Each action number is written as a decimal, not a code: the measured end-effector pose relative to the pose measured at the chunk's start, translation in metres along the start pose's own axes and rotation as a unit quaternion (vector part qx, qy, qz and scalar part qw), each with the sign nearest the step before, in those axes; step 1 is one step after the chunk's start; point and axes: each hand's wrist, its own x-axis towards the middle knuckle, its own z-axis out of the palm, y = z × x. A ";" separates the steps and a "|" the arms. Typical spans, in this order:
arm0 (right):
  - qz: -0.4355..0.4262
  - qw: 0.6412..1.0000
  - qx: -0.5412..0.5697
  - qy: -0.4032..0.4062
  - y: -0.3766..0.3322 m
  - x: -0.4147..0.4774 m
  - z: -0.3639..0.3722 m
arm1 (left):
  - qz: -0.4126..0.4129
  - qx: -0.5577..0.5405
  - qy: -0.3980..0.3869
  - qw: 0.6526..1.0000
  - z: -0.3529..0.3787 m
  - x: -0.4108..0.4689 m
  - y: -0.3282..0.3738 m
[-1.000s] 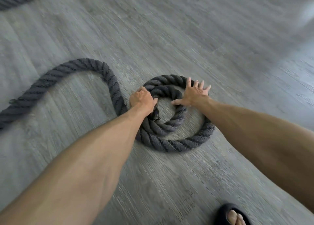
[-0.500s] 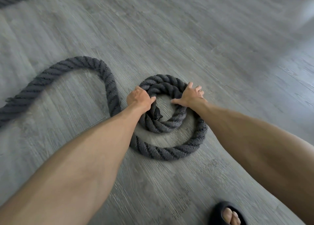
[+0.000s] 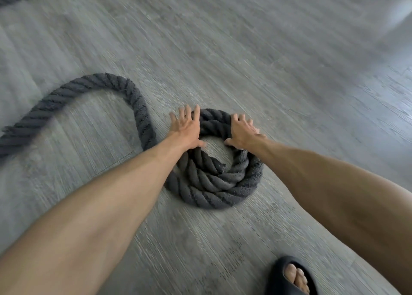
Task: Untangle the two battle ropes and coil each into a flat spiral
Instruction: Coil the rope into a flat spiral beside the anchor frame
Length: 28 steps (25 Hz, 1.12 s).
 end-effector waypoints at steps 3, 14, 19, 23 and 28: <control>-0.126 0.991 -0.049 -0.004 0.005 -0.004 0.002 | 0.061 -0.067 -0.005 0.996 0.005 0.002 0.004; 0.113 0.993 -0.010 -0.022 -0.002 -0.019 0.010 | -0.081 -0.059 0.019 0.995 0.015 -0.026 -0.001; 0.223 0.967 0.109 -0.055 -0.013 -0.012 0.006 | -0.214 -0.124 -0.054 0.967 0.012 -0.038 -0.017; 0.219 0.966 0.117 -0.070 -0.022 0.000 0.004 | -0.247 -0.146 -0.118 0.951 0.011 -0.037 -0.024; 0.109 0.990 0.049 -0.076 -0.020 0.014 -0.002 | -0.195 -0.087 -0.051 0.976 -0.014 -0.028 -0.049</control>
